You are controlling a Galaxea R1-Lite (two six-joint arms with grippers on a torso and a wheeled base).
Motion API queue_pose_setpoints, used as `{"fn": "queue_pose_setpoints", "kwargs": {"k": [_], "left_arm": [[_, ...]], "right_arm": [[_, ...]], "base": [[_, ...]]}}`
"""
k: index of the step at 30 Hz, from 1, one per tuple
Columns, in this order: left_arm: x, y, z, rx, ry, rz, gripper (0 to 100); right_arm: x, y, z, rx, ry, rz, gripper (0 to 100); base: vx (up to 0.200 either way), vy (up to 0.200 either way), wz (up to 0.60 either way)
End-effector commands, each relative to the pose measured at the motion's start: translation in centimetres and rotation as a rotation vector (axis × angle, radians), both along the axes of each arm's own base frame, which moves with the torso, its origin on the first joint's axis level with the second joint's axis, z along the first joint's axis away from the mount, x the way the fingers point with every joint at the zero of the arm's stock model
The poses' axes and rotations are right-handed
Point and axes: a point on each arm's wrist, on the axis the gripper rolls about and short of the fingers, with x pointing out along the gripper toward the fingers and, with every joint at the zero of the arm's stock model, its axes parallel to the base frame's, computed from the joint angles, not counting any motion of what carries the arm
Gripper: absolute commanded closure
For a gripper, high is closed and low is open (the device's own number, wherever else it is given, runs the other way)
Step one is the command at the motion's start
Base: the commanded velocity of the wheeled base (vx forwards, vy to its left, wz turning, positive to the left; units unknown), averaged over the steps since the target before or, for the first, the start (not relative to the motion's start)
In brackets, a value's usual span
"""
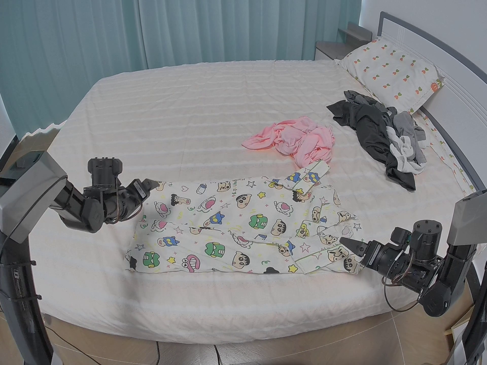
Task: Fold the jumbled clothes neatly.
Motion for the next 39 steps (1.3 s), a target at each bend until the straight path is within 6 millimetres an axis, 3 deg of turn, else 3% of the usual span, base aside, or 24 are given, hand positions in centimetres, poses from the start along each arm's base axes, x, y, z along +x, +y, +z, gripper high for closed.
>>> {"fn": "queue_pose_setpoints", "kwargs": {"k": [1,4,9,15,30,39], "left_arm": [[-4.5,4.1,-0.6,0.124,0.066,-0.222,0],[-5.6,4.9,-1.5,0.237,0.101,-0.36,0],[-6.7,4.7,-1.8,0.294,0.15,-0.548,0],[-6.4,4.5,-2.7,0.38,0.158,-0.641,0],[-5.4,4.0,-4.4,0.39,0.182,-0.674,0],[-5.0,4.0,-4.3,0.398,0.175,-0.672,0]], "right_arm": [[-0.7,0.4,-0.2,-0.009,0.011,0.029,0],[-1.2,0.7,-0.3,-0.012,0.026,0.056,0],[-1.8,0.8,-0.5,-0.051,0.031,0.092,0],[-2.3,1.2,-0.5,-0.061,0.034,0.116,0],[-2.5,1.4,-0.5,-0.062,0.036,0.125,0],[-2.5,1.4,-0.6,-0.062,0.038,0.128,0]], "base": [[0.0,0.0,0.0],[0.0,0.0,0.0],[0.0,0.0,0.0],[0.0,0.0,0.0],[0.0,0.0,0.0],[0.0,0.0,0.0]]}}
